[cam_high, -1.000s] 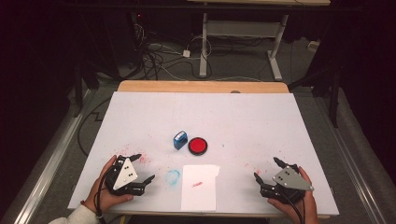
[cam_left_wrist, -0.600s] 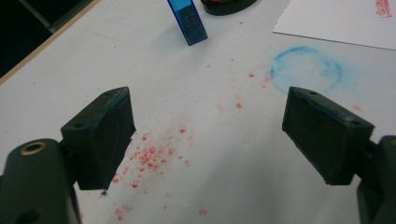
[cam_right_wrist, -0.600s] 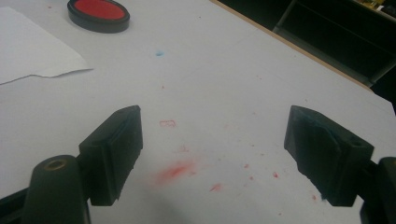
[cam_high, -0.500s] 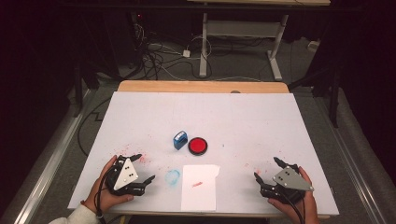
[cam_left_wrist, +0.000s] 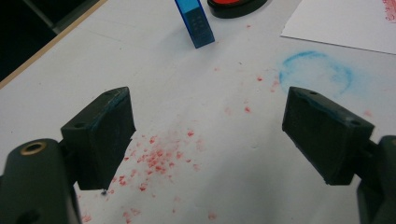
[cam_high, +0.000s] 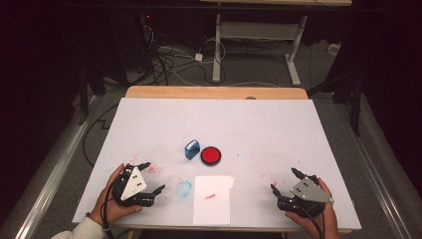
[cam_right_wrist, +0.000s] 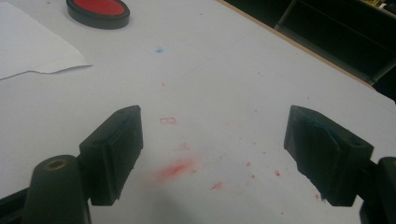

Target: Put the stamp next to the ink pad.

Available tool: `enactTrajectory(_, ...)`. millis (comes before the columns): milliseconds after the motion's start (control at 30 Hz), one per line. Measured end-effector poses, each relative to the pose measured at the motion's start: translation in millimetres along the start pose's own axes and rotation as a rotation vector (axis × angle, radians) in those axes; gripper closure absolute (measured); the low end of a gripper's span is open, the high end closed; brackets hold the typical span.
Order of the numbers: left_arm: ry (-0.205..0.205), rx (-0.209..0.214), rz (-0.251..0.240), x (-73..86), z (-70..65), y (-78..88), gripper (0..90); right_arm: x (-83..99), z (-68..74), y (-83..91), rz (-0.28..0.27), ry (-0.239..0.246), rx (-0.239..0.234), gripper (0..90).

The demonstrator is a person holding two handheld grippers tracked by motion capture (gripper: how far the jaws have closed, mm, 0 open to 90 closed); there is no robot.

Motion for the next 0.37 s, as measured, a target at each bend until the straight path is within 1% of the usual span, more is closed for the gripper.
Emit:
enactTrajectory(133,0.007,0.004,0.001,-0.2,1.3,-0.9,16.4,0.3,0.9,-0.1,0.004,0.006,-0.001,20.2)
enactTrajectory(367,0.012,0.004,0.004,-0.6,3.0,-3.1,16.4,1.4,1.1,0.7,0.006,0.0,0.001,20.3)
Point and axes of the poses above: each handheld gripper's, and its own axes: y roughly backward along the jaws, x roughly out of its underside, z roughly to its left, the point moved 5 cm from there along -y, roughly forward along the jaws, and after that the axes turned 8 degrees about -z, right-handed, at the moved point
